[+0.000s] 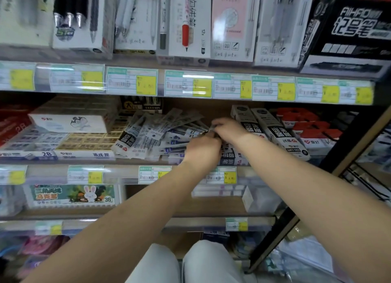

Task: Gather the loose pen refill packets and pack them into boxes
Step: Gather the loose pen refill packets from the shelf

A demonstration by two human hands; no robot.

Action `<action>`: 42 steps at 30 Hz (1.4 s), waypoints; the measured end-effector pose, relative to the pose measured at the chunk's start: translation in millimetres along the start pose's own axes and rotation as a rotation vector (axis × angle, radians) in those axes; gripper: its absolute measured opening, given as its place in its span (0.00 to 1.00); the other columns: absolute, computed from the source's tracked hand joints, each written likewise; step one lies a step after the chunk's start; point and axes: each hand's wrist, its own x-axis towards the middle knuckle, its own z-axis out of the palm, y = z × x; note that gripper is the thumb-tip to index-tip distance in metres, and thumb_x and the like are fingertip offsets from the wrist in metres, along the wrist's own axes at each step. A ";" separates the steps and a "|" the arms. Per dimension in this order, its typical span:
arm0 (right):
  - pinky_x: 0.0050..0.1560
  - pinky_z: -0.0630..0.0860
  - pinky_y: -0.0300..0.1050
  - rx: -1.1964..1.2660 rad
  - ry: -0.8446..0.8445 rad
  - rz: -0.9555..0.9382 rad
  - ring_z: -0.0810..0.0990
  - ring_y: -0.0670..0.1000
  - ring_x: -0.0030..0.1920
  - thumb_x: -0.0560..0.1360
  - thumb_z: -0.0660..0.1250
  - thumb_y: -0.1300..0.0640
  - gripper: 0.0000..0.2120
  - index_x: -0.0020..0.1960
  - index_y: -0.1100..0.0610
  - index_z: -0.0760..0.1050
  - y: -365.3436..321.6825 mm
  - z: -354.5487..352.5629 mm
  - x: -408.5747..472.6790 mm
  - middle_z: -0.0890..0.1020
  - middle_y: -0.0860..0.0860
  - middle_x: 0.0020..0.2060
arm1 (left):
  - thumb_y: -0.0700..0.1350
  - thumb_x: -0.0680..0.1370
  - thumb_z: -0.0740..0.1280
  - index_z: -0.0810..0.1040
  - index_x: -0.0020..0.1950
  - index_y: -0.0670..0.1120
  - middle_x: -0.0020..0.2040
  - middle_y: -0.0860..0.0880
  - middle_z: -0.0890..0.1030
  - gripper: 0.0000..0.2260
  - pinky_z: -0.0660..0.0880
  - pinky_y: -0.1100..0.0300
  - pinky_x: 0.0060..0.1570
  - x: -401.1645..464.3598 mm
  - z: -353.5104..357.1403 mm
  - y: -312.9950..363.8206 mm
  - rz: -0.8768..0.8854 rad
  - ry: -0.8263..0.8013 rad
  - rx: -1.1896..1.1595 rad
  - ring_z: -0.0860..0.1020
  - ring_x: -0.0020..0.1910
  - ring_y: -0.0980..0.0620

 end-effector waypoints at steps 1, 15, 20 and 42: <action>0.67 0.67 0.45 0.029 0.010 0.010 0.71 0.54 0.66 0.76 0.61 0.62 0.18 0.66 0.57 0.72 1.5 1.5 3.2 0.73 0.54 0.67 | 0.42 0.78 0.59 0.76 0.58 0.38 0.58 0.41 0.75 0.13 0.70 0.53 0.41 -0.5 2.7 -1.2 0.006 0.010 -0.008 0.77 0.48 0.39; 0.54 0.76 0.46 -0.043 0.038 0.224 0.78 0.57 0.57 0.70 0.69 0.63 0.21 0.63 0.59 0.72 -2.4 2.4 28.1 0.77 0.58 0.59 | 0.41 0.76 0.64 0.77 0.59 0.37 0.62 0.38 0.75 0.15 0.78 0.49 0.38 -10.1 8.9 -19.3 0.141 0.092 -0.252 0.79 0.42 0.37; 0.53 0.71 0.43 -0.096 0.072 0.147 0.76 0.54 0.57 0.74 0.64 0.62 0.12 0.58 0.59 0.72 3.5 -7.6 32.9 0.76 0.58 0.60 | 0.56 0.75 0.66 0.61 0.73 0.47 0.70 0.45 0.66 0.31 0.72 0.54 0.59 -5.2 -11.4 -15.1 0.021 -0.113 -0.312 0.70 0.64 0.45; 0.34 0.71 0.42 -0.327 -0.395 0.070 0.77 0.55 0.38 0.72 0.68 0.49 0.20 0.56 0.63 0.73 -9.9 -34.3 -6.8 0.79 0.57 0.39 | 0.53 0.69 0.72 0.52 0.77 0.54 0.76 0.51 0.59 0.42 0.64 0.53 0.68 29.4 -35.6 -57.0 -0.051 -0.716 -0.245 0.62 0.72 0.49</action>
